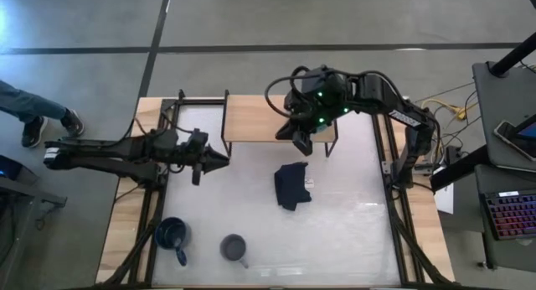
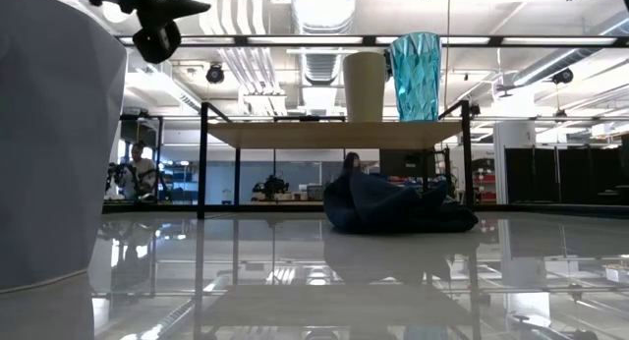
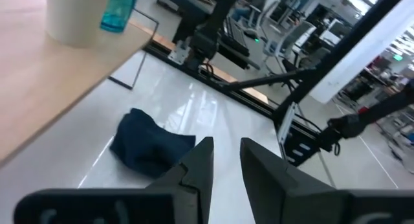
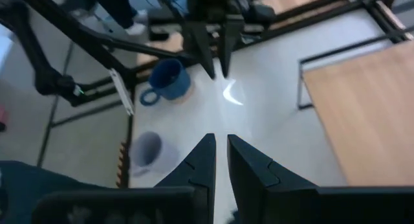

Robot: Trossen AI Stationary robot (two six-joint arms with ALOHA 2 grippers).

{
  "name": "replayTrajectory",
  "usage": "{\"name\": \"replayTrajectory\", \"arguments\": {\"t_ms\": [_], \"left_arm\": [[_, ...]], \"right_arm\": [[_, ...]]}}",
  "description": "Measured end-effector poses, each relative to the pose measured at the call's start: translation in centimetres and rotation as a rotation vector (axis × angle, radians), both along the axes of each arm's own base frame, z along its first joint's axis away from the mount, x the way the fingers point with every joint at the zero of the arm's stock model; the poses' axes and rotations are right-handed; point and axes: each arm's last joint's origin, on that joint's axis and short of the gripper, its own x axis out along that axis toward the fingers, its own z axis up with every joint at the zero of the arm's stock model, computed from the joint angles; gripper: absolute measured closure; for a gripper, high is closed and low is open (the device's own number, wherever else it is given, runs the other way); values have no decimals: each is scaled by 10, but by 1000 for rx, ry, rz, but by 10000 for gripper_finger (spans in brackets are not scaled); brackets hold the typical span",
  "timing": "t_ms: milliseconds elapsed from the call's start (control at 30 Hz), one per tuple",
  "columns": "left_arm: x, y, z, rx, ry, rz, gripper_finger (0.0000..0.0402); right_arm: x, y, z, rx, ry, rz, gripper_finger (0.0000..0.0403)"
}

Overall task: Stack small to large cups/mugs on shelf
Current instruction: Put the gray mug on the shelf

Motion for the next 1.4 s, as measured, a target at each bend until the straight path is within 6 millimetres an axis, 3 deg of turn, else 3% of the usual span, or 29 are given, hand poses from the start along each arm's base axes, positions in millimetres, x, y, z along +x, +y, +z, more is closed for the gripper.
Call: {"name": "replayTrajectory", "arguments": {"t_ms": [267, 500, 867, 1067, 1233, 1400], "left_arm": [[-11, -4, 3, 0, -20, -35, 338], [-17, -5, -3, -9, 56, -78, 338], [-11, -11, -8, -92, 107, -266, 338], [-11, -17, -13, -107, 161, -293, 338], [-15, -27, -14, -110, 186, -349, 338], [-26, -38, -21, -106, 280, -302, 338]], "right_arm": [[7, 14, -3, 81, 3, -60, 369], [14, 42, -34, 183, 194, -175, 369], [20, 92, -83, 304, 425, -250, 367], [21, 116, -101, 324, 468, -238, 322], [31, 133, -104, 356, 350, -176, 278], [39, 139, -122, 333, 336, -169, 267]]}}
